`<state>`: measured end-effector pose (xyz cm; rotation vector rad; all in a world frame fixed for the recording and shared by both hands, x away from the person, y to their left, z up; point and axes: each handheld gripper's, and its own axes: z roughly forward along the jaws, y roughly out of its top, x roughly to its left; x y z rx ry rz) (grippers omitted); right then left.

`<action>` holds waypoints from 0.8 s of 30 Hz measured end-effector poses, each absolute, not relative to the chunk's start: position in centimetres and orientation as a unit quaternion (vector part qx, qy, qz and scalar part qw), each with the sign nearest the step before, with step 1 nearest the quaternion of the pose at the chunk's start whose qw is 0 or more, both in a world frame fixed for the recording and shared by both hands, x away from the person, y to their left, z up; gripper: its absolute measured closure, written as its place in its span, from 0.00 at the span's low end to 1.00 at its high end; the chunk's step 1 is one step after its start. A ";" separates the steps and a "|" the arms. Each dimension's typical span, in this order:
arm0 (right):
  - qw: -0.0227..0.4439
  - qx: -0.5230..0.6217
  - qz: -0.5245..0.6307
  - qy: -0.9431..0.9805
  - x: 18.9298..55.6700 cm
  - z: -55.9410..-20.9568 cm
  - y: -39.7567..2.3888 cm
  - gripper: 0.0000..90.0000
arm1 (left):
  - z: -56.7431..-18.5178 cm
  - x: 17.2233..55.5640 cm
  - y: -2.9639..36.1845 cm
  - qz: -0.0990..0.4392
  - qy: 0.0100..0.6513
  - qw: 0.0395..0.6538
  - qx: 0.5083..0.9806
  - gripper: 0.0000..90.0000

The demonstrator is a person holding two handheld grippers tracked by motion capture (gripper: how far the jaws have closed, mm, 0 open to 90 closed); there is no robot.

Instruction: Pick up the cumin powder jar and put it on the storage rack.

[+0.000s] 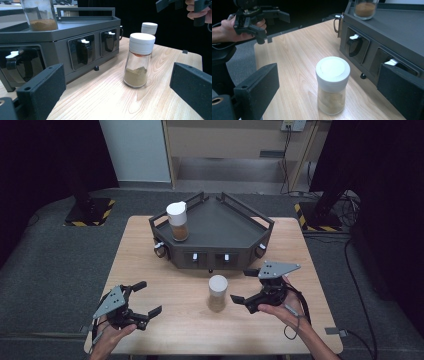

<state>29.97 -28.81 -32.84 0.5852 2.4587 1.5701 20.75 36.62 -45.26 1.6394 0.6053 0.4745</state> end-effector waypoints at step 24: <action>0.061 0.183 0.507 0.840 32.7 -34.7 -24.4 0.07 | -45.2 20.9 36.5 0.201 0.259 0.613 0.719 0.00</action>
